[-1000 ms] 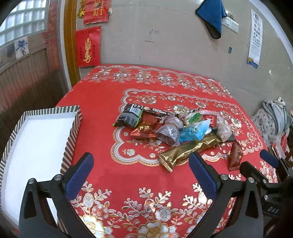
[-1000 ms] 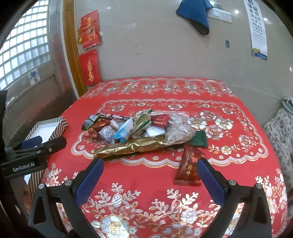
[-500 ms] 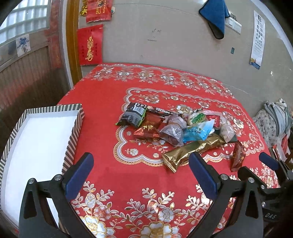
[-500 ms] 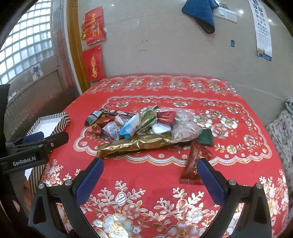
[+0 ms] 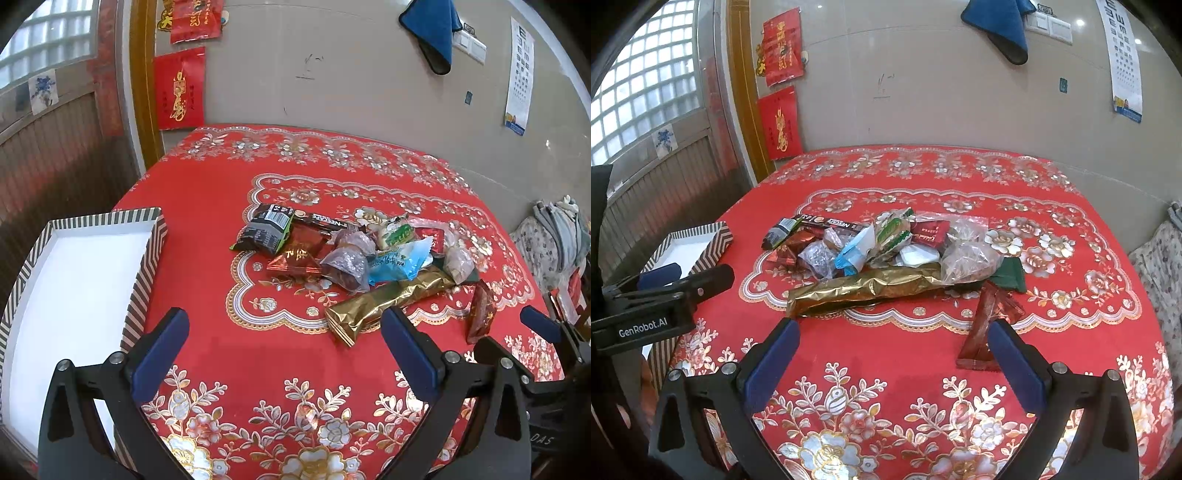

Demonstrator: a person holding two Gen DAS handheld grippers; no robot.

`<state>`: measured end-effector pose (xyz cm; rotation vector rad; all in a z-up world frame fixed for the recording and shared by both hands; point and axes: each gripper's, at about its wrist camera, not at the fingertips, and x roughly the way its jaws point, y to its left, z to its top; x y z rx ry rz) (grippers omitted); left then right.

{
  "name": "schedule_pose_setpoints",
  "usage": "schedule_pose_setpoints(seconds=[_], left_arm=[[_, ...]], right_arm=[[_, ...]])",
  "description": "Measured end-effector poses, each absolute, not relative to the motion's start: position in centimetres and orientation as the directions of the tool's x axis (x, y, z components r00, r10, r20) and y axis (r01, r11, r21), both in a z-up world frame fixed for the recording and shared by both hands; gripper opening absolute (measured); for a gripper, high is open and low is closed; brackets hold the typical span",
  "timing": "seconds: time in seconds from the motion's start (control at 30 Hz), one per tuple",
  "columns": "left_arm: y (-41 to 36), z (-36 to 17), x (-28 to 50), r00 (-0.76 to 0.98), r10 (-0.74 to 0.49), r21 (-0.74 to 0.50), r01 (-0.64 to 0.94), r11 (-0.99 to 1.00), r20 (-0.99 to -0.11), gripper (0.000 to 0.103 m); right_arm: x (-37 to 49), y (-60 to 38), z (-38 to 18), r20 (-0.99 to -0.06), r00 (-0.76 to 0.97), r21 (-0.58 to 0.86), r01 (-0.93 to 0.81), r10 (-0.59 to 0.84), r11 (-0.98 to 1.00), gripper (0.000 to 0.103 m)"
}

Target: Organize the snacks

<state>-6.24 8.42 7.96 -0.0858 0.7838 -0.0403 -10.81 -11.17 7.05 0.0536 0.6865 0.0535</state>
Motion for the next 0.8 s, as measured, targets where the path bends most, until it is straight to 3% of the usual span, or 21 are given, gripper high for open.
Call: schedule_pose_setpoints(seconds=[0.8], left_arm=[[8.17,7.31,-5.94,0.697,-0.051,-0.066,0.005,0.998,-0.716,0.103]], right_arm=[[-10.28,-11.02,6.26,-0.654,0.754,0.066,-0.032,0.068,0.997,0.102]])
